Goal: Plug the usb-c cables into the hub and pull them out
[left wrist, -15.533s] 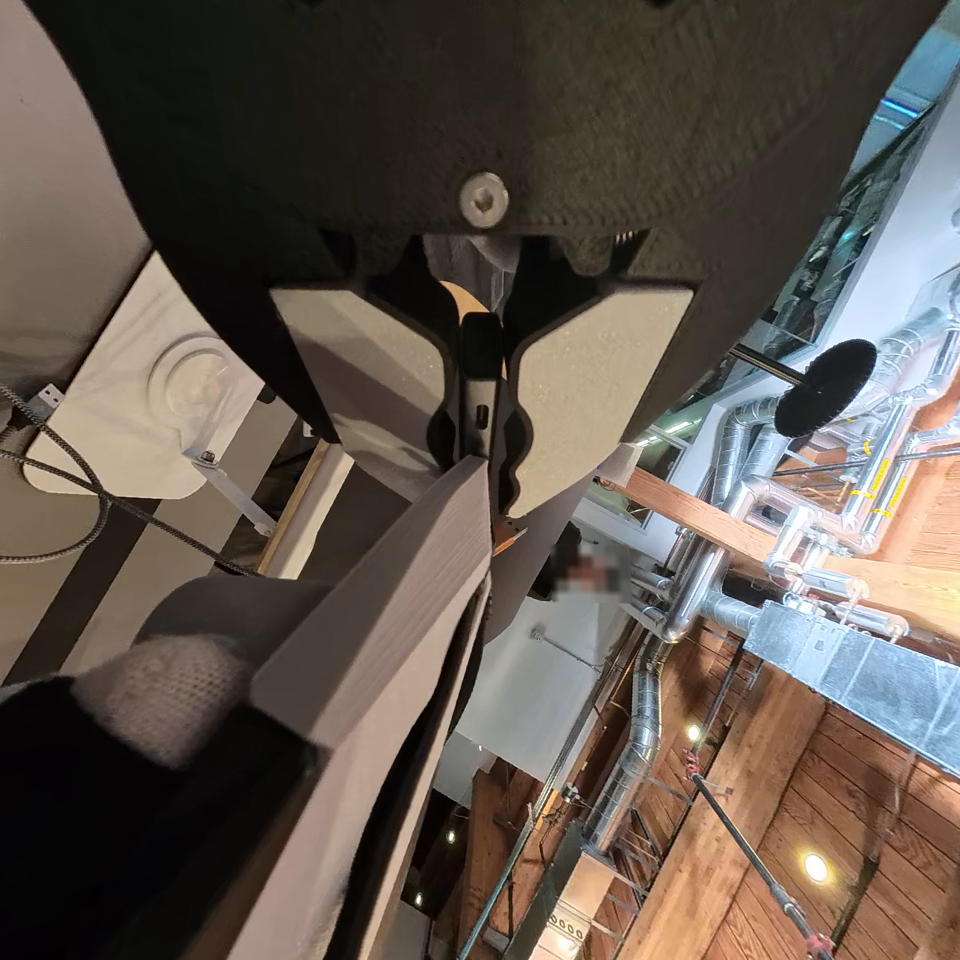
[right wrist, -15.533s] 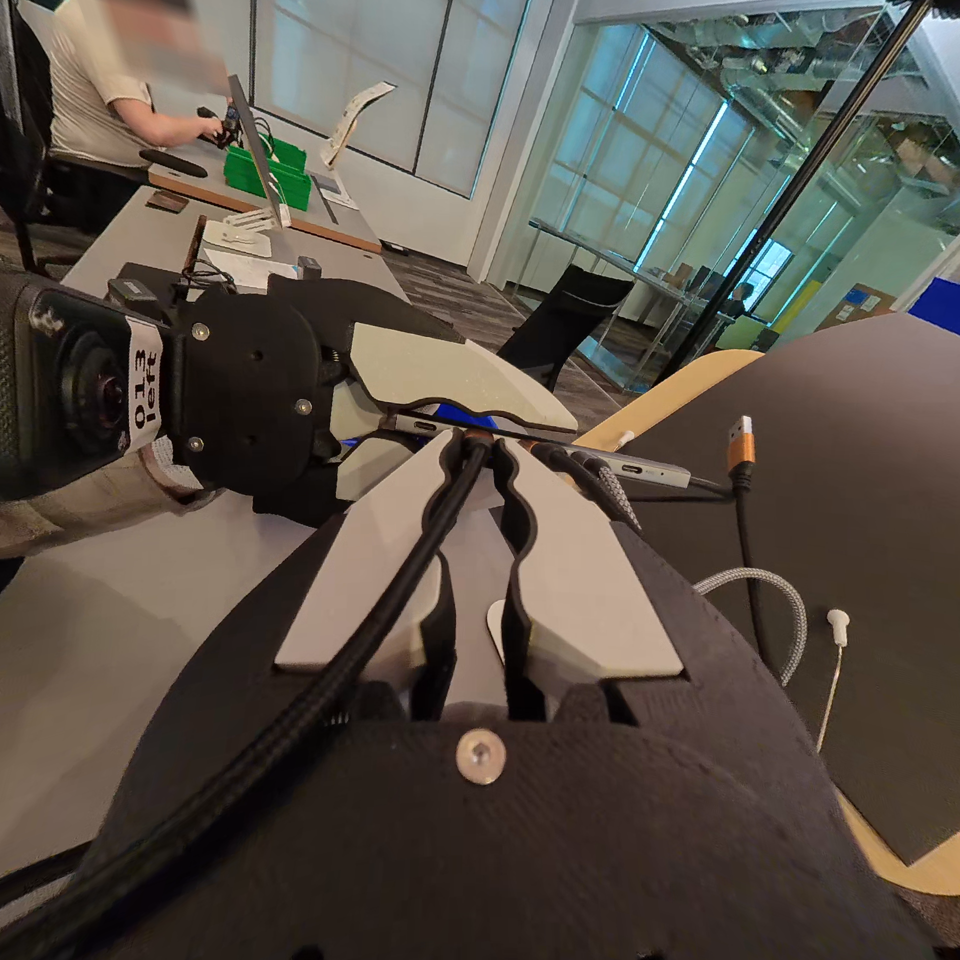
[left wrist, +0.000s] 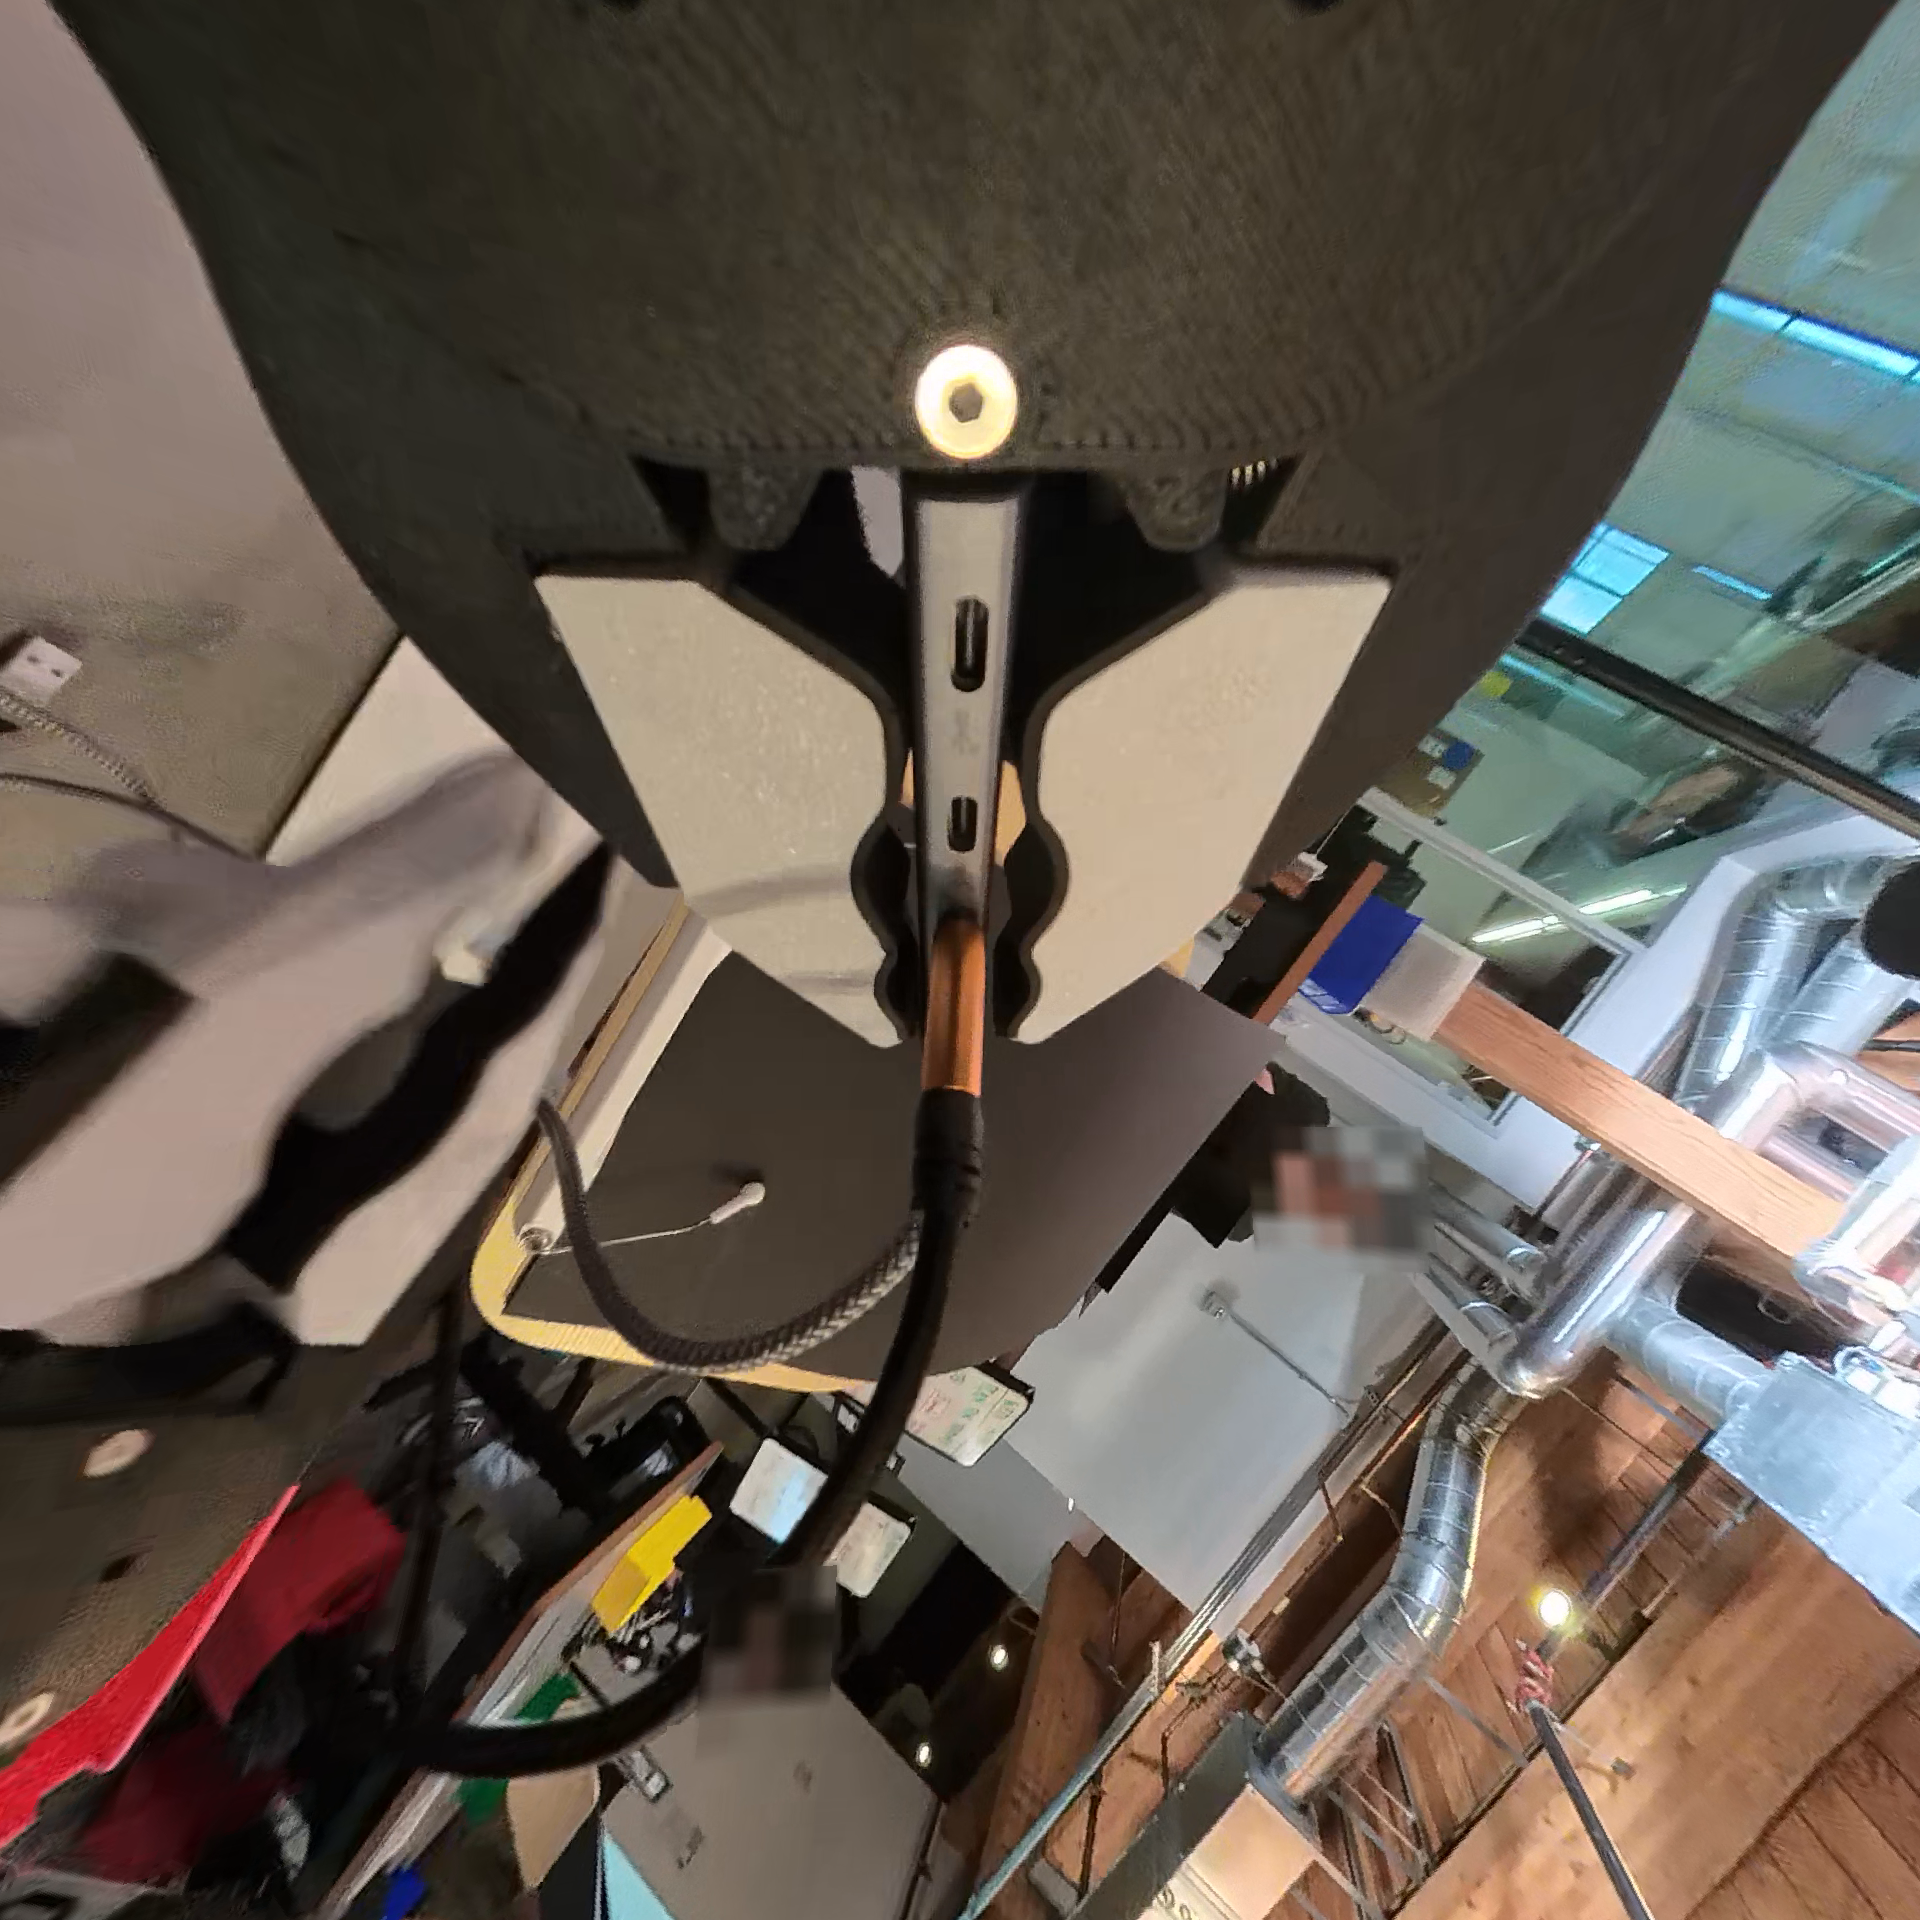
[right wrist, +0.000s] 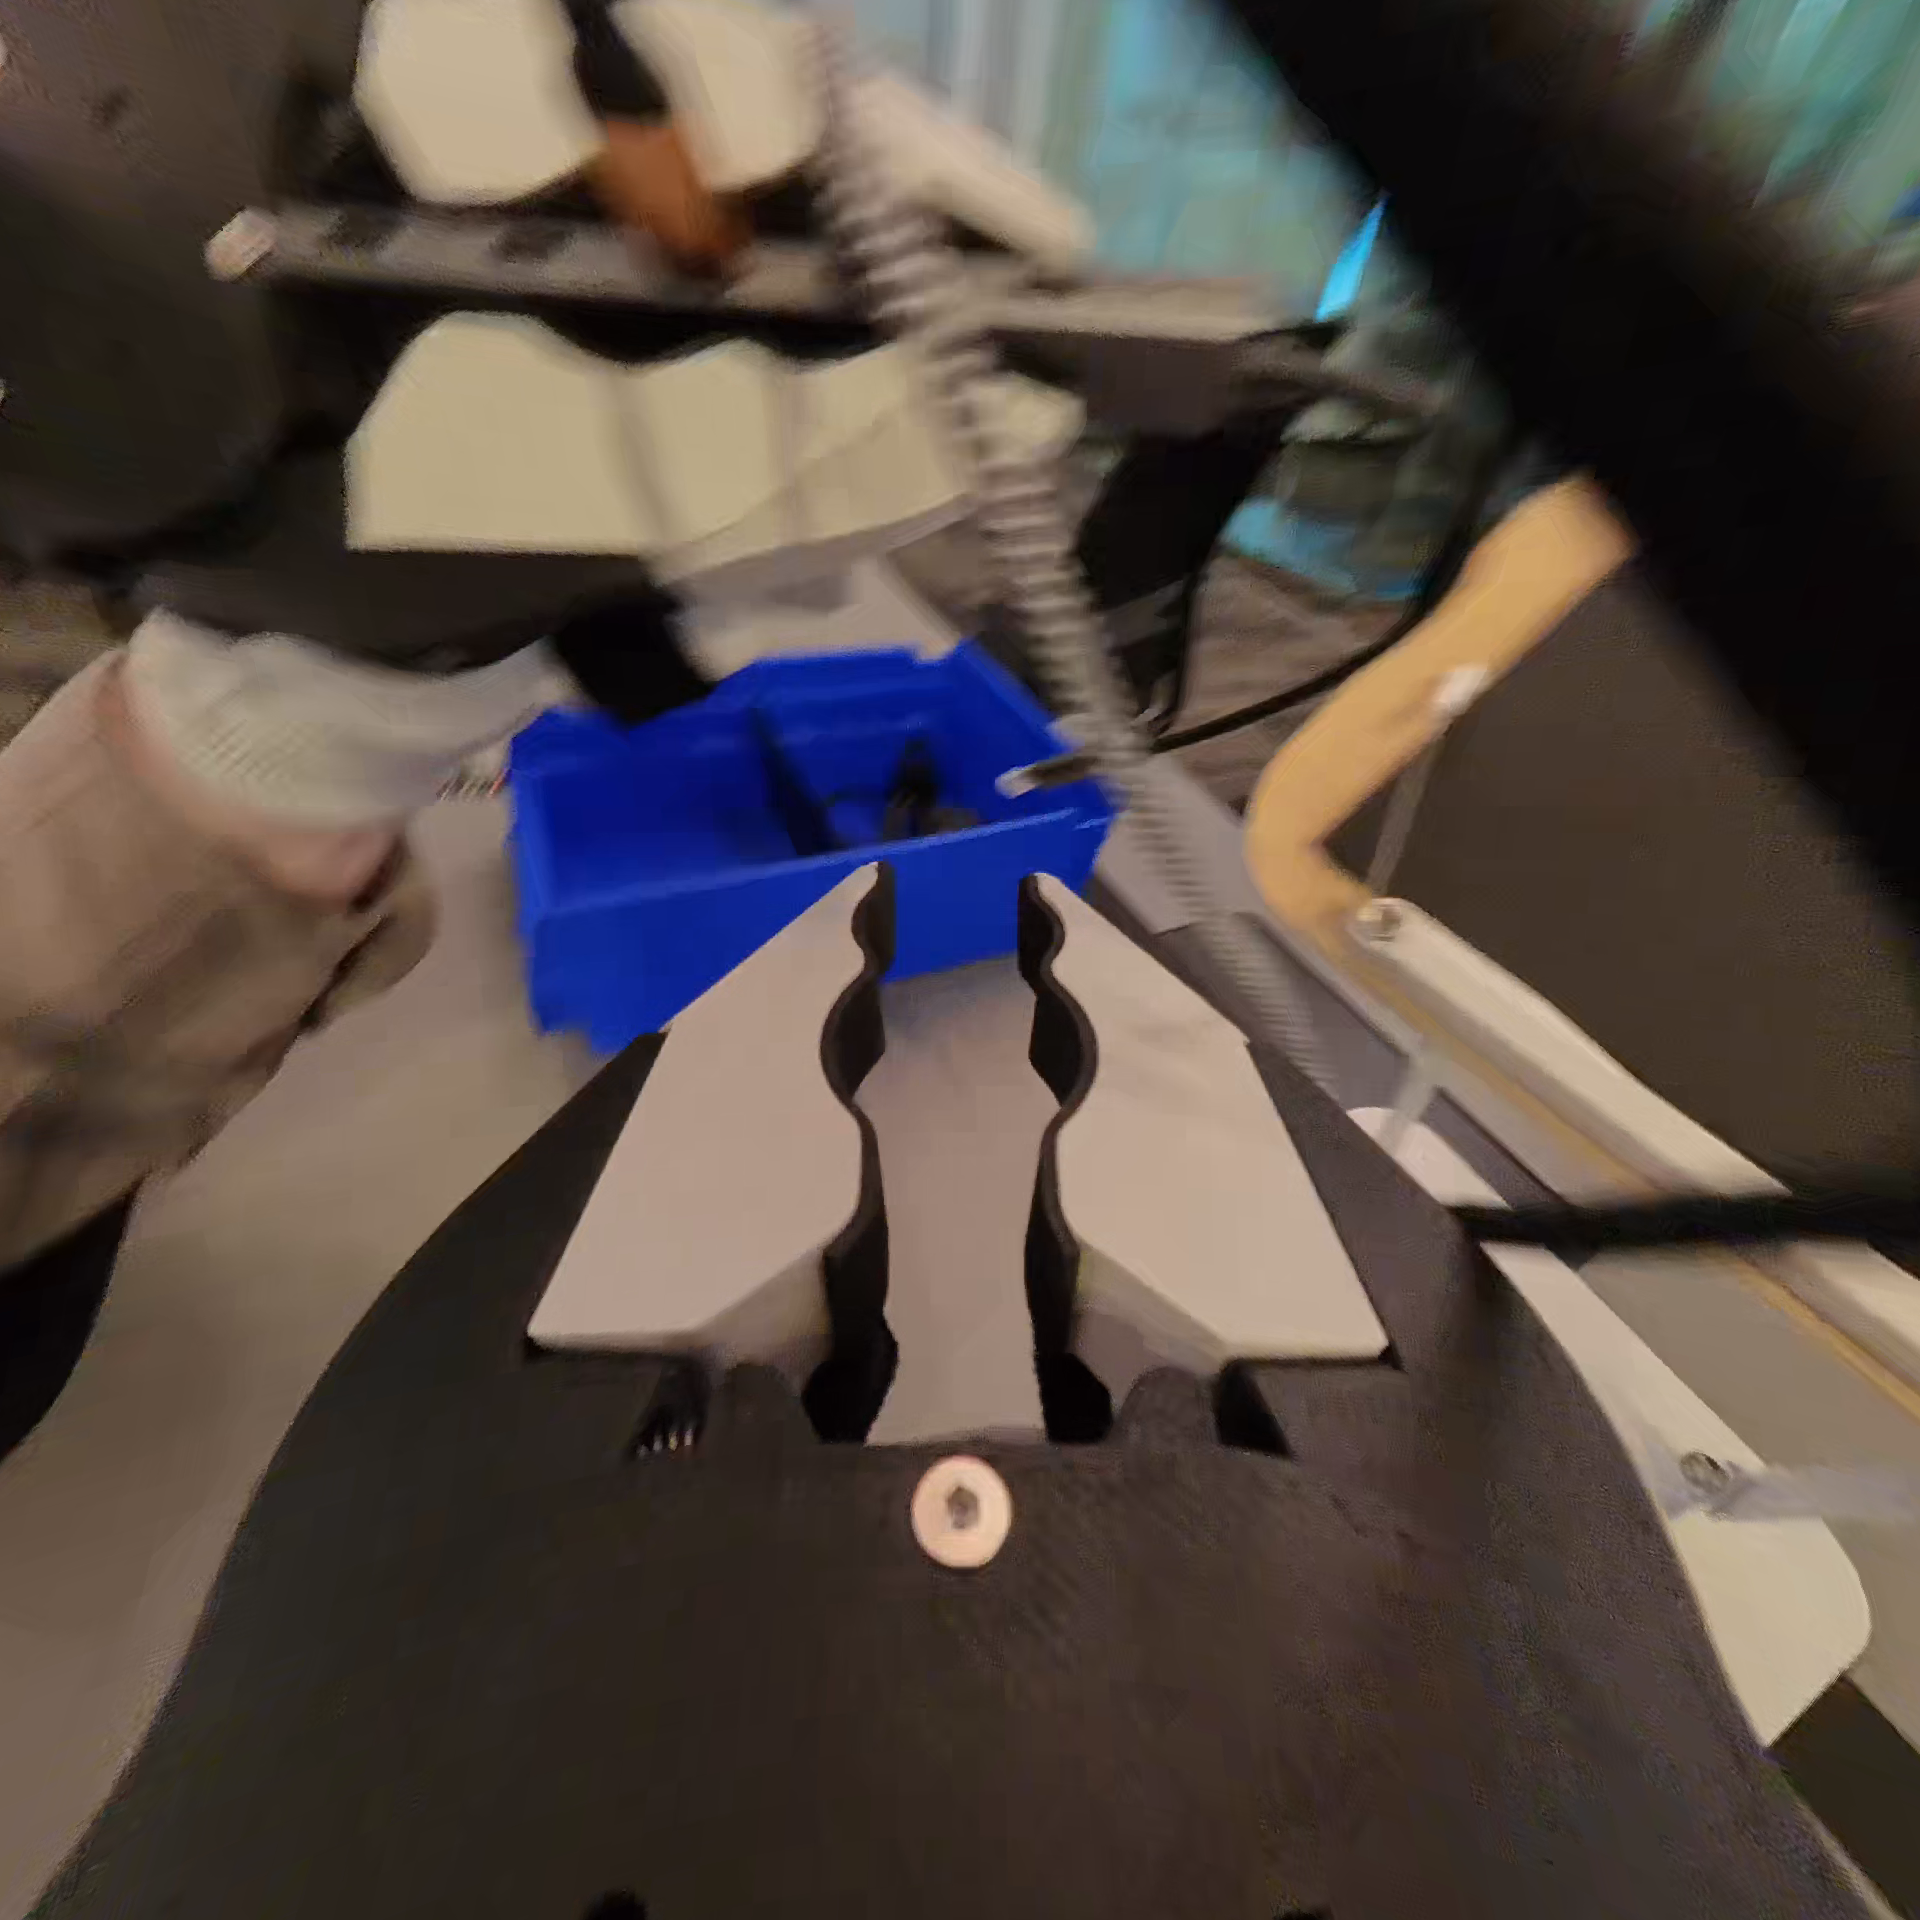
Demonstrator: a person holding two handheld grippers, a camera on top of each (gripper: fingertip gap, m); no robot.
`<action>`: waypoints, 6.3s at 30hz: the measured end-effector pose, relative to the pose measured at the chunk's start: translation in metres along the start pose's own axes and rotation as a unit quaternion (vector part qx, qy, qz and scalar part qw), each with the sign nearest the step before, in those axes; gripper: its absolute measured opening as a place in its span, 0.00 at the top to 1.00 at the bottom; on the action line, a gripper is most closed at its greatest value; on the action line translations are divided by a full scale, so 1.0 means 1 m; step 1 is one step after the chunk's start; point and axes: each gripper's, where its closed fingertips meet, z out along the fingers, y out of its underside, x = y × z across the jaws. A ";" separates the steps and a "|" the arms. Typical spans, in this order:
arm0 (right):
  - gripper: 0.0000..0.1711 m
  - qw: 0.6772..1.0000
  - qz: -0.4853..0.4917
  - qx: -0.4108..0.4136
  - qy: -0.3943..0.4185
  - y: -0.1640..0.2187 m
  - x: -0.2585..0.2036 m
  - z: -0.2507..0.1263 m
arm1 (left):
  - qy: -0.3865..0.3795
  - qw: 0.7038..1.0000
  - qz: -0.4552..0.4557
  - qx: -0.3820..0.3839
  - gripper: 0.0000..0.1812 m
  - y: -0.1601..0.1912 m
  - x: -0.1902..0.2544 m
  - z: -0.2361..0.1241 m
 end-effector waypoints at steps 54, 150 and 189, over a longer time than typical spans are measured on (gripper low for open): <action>0.96 0.997 -0.030 0.027 -0.068 -0.041 -0.007 -0.058 | 0.032 0.971 0.236 -0.016 0.91 -0.016 0.058 0.011; 0.96 0.991 -0.101 -0.060 0.068 -0.028 0.001 -0.052 | -0.001 0.975 0.217 0.055 0.92 0.002 0.060 0.019; 0.96 0.991 -0.093 -0.037 0.088 -0.028 0.003 -0.041 | 0.003 0.979 0.193 0.064 0.91 0.007 0.056 0.018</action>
